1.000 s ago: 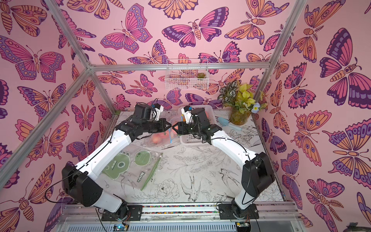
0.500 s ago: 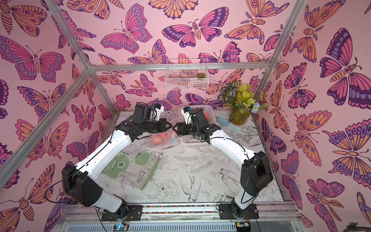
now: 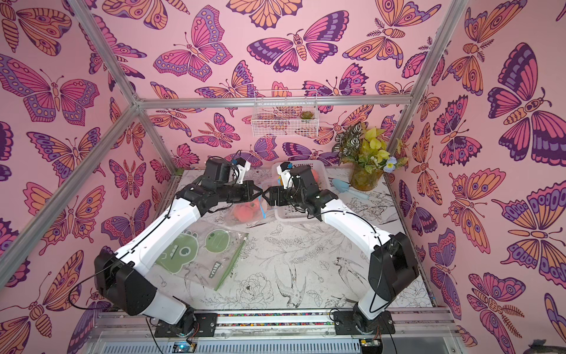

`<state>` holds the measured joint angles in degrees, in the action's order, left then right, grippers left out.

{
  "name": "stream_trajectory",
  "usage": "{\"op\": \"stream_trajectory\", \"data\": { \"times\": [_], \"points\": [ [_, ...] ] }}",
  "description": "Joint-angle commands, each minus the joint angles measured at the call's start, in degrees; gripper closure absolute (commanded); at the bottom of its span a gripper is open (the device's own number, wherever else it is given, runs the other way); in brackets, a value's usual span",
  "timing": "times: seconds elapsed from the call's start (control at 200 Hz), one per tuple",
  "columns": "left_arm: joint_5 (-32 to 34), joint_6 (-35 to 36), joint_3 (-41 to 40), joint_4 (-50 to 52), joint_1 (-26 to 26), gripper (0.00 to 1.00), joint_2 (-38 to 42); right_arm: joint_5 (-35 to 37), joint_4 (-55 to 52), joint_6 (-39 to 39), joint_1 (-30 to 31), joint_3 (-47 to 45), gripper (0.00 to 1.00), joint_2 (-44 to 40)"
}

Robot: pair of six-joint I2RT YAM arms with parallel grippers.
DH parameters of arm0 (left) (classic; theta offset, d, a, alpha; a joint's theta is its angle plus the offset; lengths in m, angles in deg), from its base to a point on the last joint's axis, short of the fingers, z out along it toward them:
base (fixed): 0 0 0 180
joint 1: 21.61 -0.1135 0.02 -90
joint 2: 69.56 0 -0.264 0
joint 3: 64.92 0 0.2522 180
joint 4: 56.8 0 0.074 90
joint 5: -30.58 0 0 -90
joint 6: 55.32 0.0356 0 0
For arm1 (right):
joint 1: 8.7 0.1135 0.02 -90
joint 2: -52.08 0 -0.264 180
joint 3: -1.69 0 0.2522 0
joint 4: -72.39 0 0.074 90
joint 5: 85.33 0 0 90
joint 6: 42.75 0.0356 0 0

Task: Place the peach in a zip-top bag and seal the zipper
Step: Place the peach in the zipper food storage bag.

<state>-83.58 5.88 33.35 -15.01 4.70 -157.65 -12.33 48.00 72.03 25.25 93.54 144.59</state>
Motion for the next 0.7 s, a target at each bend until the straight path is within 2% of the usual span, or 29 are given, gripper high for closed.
{"op": "stream_trajectory", "data": {
  "times": [0.0,0.265,0.426,0.561,0.696],
  "points": [
    [0.4,0.76,-0.92,-1.5,0.24,1.0,1.5,3.98,2.74,-1.42,0.5,-1.94,0.17,-4.45],
    [1.11,1.11,-1.54,-1.53,0.24,1.0,2.25,20.24,6.32,-0.18,0.36,-8.91,0.17,-9.39],
    [1.27,1.12,-1.72,-1.49,0.24,1.0,2.57,28.26,2.91,1.5,-0.09,-9.17,0.17,-8.52],
    [1.36,1.13,-1.98,-1.49,0.24,1.0,2.72,31.27,0.17,3.97,-1.62,-8.5,0.17,-6.47],
    [1.46,1.02,-2.07,-1.49,0.24,1.0,2.78,28.5,-2.66,5.52,-4.67,-6.14,0.18,-2.8]
  ]
}}
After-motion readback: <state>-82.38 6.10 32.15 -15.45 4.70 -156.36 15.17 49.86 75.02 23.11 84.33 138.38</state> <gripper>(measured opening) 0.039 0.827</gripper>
